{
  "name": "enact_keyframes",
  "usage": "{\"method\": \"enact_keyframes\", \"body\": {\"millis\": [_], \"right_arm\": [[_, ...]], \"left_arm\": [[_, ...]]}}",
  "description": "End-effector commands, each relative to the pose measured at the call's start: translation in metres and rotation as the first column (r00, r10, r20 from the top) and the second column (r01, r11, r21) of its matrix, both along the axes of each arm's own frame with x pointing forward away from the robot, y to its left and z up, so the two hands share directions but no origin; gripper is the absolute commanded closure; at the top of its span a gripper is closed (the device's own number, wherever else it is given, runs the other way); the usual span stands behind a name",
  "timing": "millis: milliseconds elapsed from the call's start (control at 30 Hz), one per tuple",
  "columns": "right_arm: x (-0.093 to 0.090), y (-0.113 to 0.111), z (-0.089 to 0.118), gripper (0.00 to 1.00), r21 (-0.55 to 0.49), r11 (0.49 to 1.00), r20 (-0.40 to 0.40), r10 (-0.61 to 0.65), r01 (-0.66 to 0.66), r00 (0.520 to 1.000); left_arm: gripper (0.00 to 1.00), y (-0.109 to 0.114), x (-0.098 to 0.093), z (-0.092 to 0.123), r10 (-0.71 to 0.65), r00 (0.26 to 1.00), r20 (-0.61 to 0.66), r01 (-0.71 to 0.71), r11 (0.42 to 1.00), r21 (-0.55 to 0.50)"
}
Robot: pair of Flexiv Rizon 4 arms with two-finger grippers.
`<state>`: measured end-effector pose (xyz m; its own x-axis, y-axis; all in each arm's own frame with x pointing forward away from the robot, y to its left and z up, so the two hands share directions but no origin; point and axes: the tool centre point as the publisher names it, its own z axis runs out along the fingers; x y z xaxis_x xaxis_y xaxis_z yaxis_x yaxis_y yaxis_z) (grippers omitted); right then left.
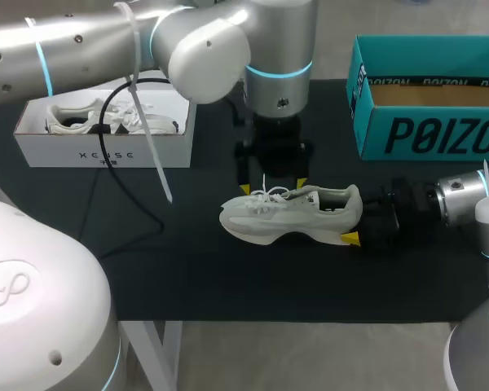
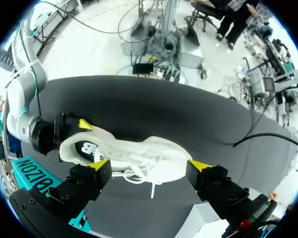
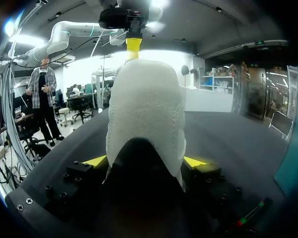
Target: Take the shoe out of the shoebox, open the shoe tongue, remove and reinsert the insole, then place the shoe into the shoebox
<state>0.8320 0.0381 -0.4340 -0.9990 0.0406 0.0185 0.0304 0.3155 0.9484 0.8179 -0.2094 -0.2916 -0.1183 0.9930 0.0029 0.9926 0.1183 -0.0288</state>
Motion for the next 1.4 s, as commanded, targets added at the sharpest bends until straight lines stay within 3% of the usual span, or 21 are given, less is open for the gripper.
{"method": "enact_keyframes", "body": {"millis": [33, 100, 133, 167, 233, 267, 300, 433, 667, 1067, 1200, 1400], "right_arm": [[0.001, 0.003, -0.003, 1.0, -0.003, 1.0, -0.001, -0.001, 0.001, 1.0], [0.001, 0.003, -0.003, 1.0, -0.003, 1.0, -0.001, -0.001, 0.001, 1.0], [0.001, 0.003, -0.003, 1.0, -0.003, 1.0, -0.001, -0.001, 0.001, 1.0], [0.001, 0.003, -0.003, 1.0, -0.003, 1.0, -0.001, -0.001, 0.001, 1.0], [0.001, 0.003, -0.003, 1.0, -0.003, 1.0, -0.001, -0.001, 0.001, 1.0], [0.001, 0.003, -0.003, 1.0, -0.003, 1.0, -0.001, -0.001, 0.001, 1.0], [0.001, 0.003, -0.003, 1.0, -0.003, 1.0, -0.001, -0.001, 0.001, 1.0], [0.001, 0.003, -0.003, 1.0, -0.003, 1.0, -0.001, -0.001, 0.001, 1.0], [0.001, 0.003, -0.003, 1.0, -0.003, 1.0, -0.001, -0.001, 0.001, 1.0], [0.001, 0.003, -0.003, 1.0, -0.003, 1.0, -0.001, -0.001, 0.001, 1.0], [0.001, 0.003, -0.003, 1.0, -0.003, 1.0, -0.001, -0.001, 0.001, 1.0], [0.001, 0.003, -0.003, 1.0, -0.003, 1.0, -0.001, -0.001, 0.001, 1.0]], "left_arm": [[0.0, -0.012, 0.004, -0.002, -0.097, 0.995, 0.025, 0.097, 0.995, 0.014], [0.0, -0.018, 0.008, 0.005, 0.066, 0.996, 0.059, -0.068, 0.997, 0.033], [0.0, -0.023, 0.012, 0.007, 0.213, 0.972, 0.1, -0.219, 0.974, 0.055], [0.0, -0.026, 0.019, 0.011, 0.389, 0.918, 0.079, -0.394, 0.916, 0.078], [0.0, -0.025, 0.035, 0.018, 0.709, 0.697, 0.108, -0.716, 0.68, 0.158], [0.0, -0.016, 0.047, 0.021, 0.833, 0.55, 0.056, -0.823, 0.529, 0.206], [0.0, -0.012, 0.052, 0.024, 0.89, 0.453, 0.051, -0.873, 0.432, 0.226], [0.0, 0.006, 0.072, 0.026, 0.94, 0.332, -0.074, -0.889, 0.338, 0.308], [0.0, 0.007, 0.074, 0.024, 0.989, 0.122, -0.078, -0.911, 0.143, 0.387], [0.0, 0.007, 0.074, 0.024, 0.989, 0.122, -0.078, -0.911, 0.143, 0.387], [0.0, -0.001, 0.082, 0.028, 0.932, -0.361, 0.009, -0.758, -0.3, 0.579], [0.0, 0.008, 0.096, 0.015, 0.857, -0.509, 0.083, -0.644, -0.443, 0.624]]}}
